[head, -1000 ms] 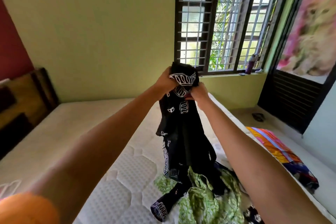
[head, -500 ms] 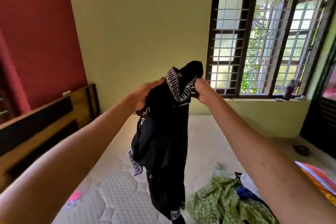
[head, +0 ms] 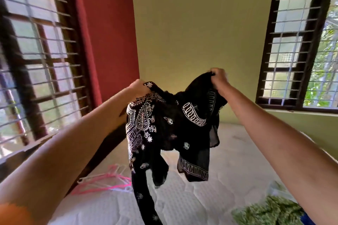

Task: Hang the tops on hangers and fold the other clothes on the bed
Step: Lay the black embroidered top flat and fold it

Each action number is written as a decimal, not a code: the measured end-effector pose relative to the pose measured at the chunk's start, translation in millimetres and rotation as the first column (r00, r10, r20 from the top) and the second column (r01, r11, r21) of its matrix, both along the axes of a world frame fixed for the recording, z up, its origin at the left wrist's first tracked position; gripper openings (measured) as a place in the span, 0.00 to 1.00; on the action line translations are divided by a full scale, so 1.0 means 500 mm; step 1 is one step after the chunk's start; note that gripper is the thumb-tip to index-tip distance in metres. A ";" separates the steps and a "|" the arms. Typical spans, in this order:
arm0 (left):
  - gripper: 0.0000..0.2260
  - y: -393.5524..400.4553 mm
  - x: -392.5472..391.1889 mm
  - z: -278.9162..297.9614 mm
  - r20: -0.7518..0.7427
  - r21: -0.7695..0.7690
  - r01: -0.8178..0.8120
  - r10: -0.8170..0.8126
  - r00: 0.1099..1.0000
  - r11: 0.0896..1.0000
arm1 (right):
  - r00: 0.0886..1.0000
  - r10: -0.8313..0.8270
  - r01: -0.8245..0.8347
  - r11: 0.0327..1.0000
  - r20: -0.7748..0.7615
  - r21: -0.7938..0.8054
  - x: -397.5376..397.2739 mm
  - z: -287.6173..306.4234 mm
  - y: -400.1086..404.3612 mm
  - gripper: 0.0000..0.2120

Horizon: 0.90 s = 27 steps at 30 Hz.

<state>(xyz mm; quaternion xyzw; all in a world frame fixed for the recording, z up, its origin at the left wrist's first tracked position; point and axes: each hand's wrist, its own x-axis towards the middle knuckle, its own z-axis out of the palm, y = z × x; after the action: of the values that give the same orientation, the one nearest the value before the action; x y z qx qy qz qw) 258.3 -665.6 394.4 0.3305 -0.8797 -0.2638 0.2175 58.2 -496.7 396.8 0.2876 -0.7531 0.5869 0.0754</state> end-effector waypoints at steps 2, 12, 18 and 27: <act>0.24 -0.013 0.027 0.014 -0.095 0.275 0.055 -0.030 0.995 0.960 | 0.993 0.114 -0.109 0.979 -0.019 0.174 0.045 -0.007 -0.037 0.13; 0.11 -0.003 0.078 0.030 -0.542 0.575 0.329 0.048 0.839 0.749 | 0.894 0.444 -0.394 0.715 0.060 0.577 0.308 -0.066 -0.140 0.13; 0.22 -0.016 0.101 0.034 -0.544 0.533 0.613 -0.318 0.776 0.583 | 0.833 0.540 -0.553 0.808 0.116 0.204 0.313 -0.095 -0.169 0.13; 0.17 0.000 0.036 -0.046 -0.129 -0.124 0.073 -0.089 0.988 0.990 | 0.826 0.456 -0.208 0.793 0.331 -0.573 0.202 -0.033 -0.169 0.09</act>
<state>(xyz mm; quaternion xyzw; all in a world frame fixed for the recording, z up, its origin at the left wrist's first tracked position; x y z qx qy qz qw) 276.5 -665.6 371.5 0.2623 -0.8900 -0.2411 0.2847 159.1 -581.3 380.4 0.2437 -0.5005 0.8196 -0.1356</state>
